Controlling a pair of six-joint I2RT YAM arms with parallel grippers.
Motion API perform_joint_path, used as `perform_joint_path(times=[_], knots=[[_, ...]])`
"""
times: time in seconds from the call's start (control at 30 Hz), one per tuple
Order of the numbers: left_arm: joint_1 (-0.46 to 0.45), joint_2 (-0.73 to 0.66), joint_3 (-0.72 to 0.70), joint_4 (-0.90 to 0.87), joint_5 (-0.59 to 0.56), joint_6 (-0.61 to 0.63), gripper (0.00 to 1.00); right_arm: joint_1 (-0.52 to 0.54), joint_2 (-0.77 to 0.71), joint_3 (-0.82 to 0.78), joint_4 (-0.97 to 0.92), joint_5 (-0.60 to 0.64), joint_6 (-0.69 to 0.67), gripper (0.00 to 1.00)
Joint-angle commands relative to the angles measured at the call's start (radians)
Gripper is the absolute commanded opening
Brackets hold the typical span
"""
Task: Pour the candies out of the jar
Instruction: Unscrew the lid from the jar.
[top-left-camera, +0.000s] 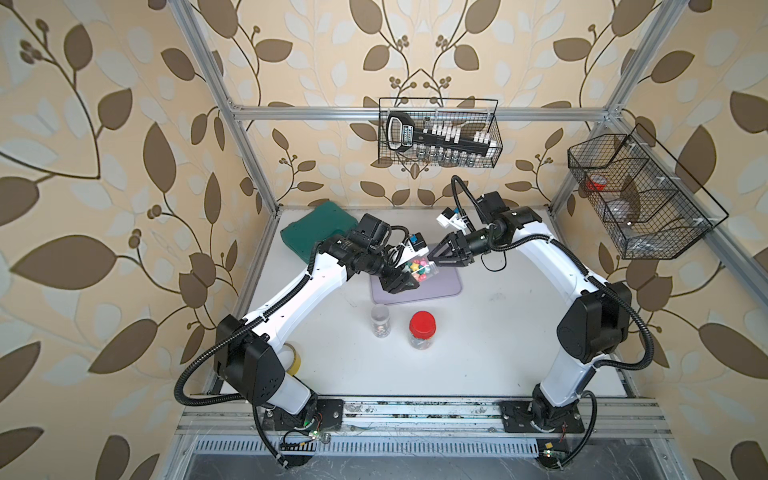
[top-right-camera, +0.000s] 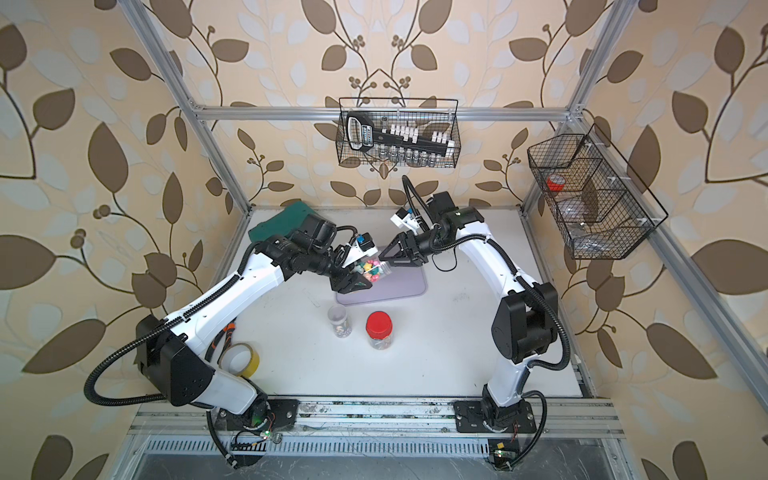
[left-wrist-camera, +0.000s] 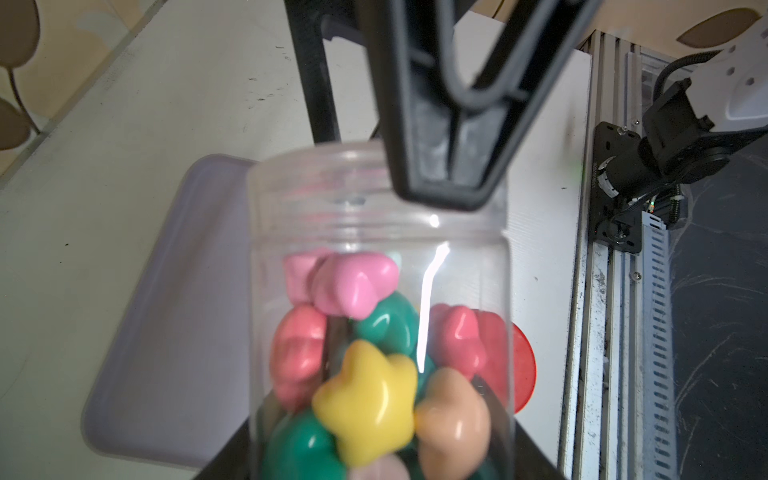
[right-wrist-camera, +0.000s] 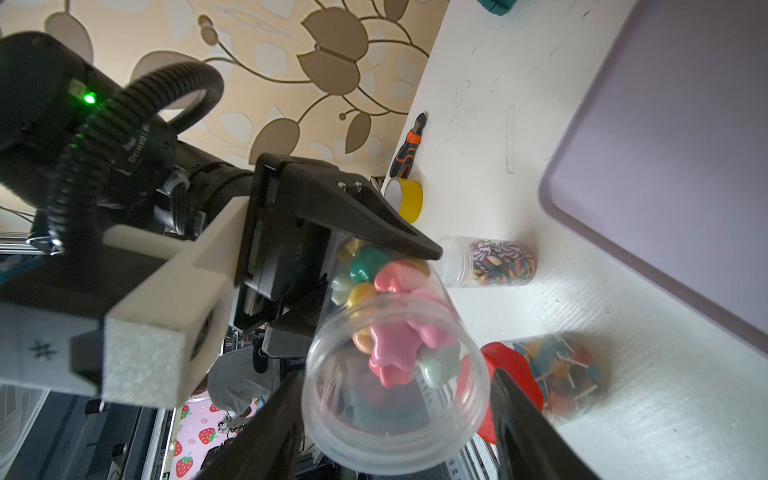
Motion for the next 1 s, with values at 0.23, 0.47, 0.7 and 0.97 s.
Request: perform_joint_path(times=[0.23, 0.47, 0.7, 0.97], knots=[[-0.007, -0.049, 0.037, 0.044, 0.058, 0.018, 0.60, -0.003, -0.013, -0.025, -0.003, -0.033, -0.024, 0.67], [-0.008, -0.049, 0.038, 0.048, 0.061, 0.017, 0.60, -0.002, -0.013, -0.028, -0.001, -0.039, -0.027, 0.61], [-0.007, -0.049, 0.037, 0.056, 0.068, 0.012, 0.60, 0.002, -0.012, -0.031, 0.001, -0.049, -0.028, 0.58], [-0.007, -0.050, 0.034, 0.068, 0.081, 0.002, 0.60, 0.006, -0.005, -0.038, 0.003, -0.051, -0.030, 0.63]])
